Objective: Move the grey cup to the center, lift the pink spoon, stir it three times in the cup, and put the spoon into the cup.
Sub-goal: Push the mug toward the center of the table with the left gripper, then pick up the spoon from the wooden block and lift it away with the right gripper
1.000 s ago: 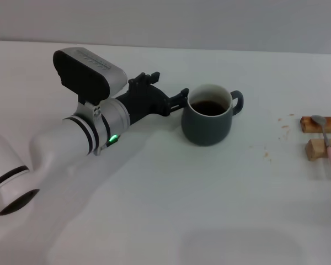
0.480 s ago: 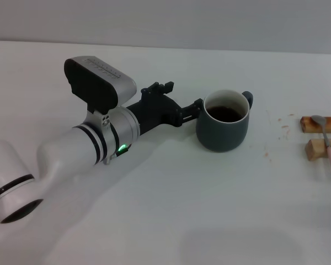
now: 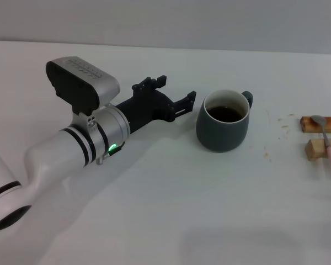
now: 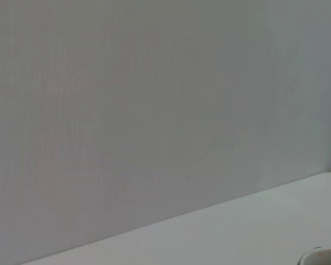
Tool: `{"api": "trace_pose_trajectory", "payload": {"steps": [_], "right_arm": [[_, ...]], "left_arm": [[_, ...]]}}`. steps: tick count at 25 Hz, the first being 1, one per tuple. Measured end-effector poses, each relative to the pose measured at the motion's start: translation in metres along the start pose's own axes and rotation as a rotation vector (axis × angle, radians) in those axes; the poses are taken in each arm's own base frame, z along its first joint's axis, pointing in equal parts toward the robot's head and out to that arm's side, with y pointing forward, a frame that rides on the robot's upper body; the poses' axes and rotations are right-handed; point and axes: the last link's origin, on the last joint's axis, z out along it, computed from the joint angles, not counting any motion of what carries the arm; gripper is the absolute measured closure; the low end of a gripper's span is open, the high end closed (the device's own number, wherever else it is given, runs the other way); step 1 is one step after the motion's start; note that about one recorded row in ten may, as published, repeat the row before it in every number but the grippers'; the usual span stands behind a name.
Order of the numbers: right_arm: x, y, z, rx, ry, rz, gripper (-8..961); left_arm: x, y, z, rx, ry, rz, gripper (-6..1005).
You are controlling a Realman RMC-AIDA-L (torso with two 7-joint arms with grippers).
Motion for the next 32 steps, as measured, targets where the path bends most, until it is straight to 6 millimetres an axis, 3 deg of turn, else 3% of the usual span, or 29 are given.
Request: {"api": "trace_pose_trajectory", "payload": {"steps": [13,26,32], "right_arm": [[0.022,0.019,-0.025,-0.135,0.139,-0.003,161],[0.032,0.016,-0.065,-0.178,0.239,-0.018,162],[0.037,0.019,-0.071,-0.210,0.274,-0.023,162]], "left_arm": [[0.002,0.000,0.003,-0.002,-0.006,0.011,157],[-0.001,0.001,0.005,0.005,-0.030,0.003,157],[0.001,0.002,0.006,0.005,-0.026,-0.005,157]]}}
